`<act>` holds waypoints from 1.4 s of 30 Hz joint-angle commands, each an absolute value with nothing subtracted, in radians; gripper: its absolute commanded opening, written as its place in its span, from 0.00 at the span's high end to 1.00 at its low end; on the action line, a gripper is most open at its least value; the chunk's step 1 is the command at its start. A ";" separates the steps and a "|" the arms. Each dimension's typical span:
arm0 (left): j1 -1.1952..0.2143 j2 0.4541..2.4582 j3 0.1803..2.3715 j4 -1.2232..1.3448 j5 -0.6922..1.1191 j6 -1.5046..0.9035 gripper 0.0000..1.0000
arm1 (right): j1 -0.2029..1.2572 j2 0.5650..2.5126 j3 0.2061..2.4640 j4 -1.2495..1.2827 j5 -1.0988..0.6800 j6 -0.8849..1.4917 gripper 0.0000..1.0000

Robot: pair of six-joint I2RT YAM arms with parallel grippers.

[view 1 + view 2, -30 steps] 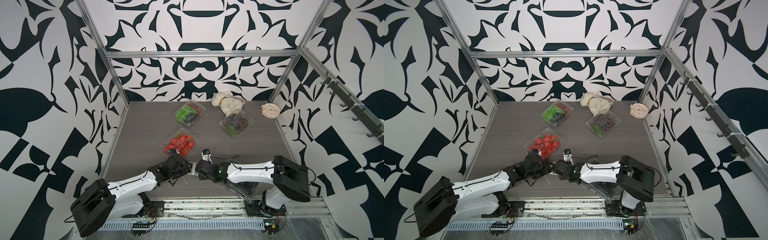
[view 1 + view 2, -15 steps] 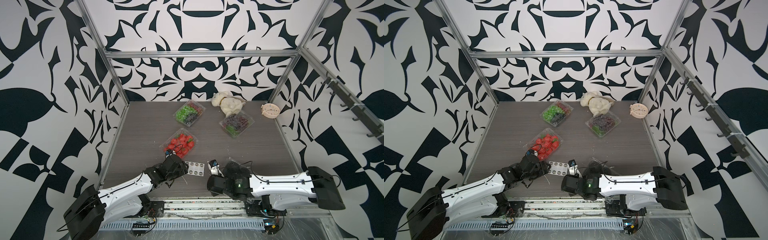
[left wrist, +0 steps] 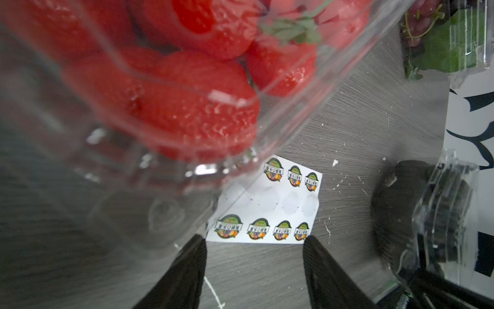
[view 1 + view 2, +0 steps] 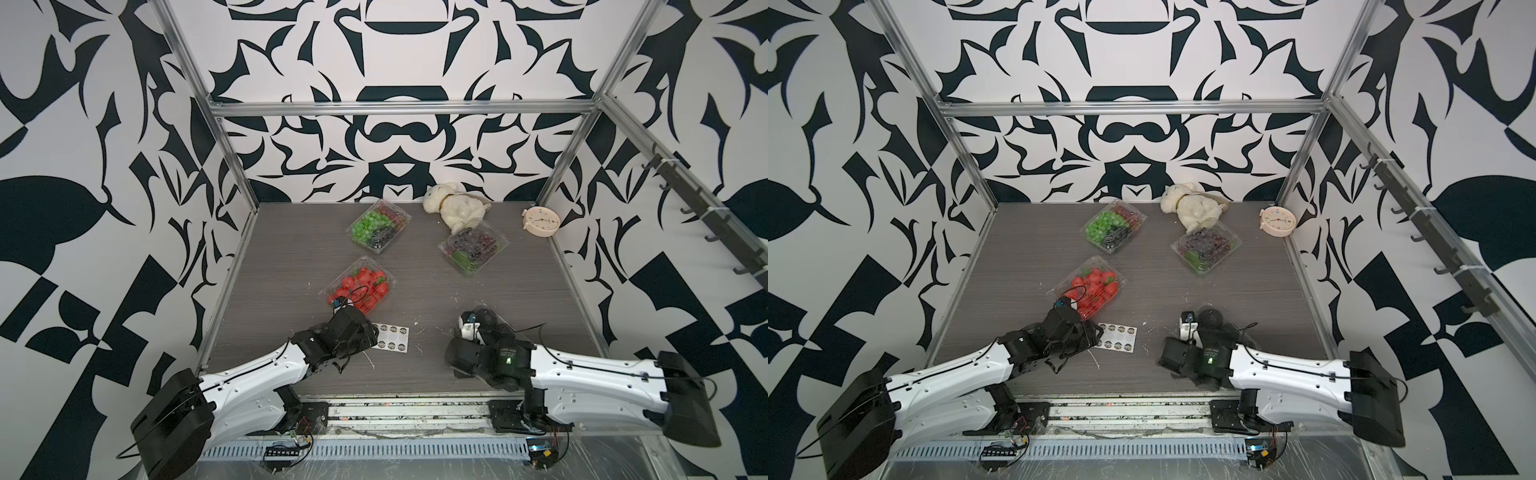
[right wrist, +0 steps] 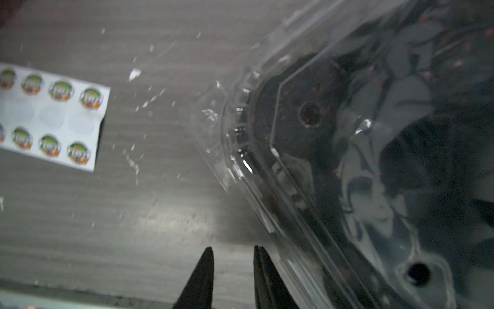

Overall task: Label fruit boxes
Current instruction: Move the fruit box to the center of the board, then pick up the label sticker from the center of the board.

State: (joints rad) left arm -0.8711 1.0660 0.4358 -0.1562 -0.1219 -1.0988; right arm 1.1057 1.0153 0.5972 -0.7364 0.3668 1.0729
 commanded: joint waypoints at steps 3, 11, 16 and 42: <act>-0.874 1.094 0.468 -0.161 -0.107 -1.076 0.38 | 0.847 1.003 0.583 -0.684 0.330 0.828 0.70; -0.875 1.094 0.469 -0.213 -0.153 -1.069 0.36 | 0.938 1.049 0.650 -0.529 0.250 0.771 0.65; -0.868 1.116 0.451 -0.174 -0.148 -1.033 0.38 | 1.075 1.122 0.635 -0.313 0.247 0.871 0.53; -0.861 1.333 0.403 0.010 -0.042 -1.008 0.67 | 1.097 1.612 0.477 0.513 0.064 1.274 0.43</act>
State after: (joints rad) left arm -0.8631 1.2953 0.4355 0.0551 -0.1051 -0.9798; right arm 1.0893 1.5703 0.5064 0.4614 0.1215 1.2175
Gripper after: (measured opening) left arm 0.335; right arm 0.567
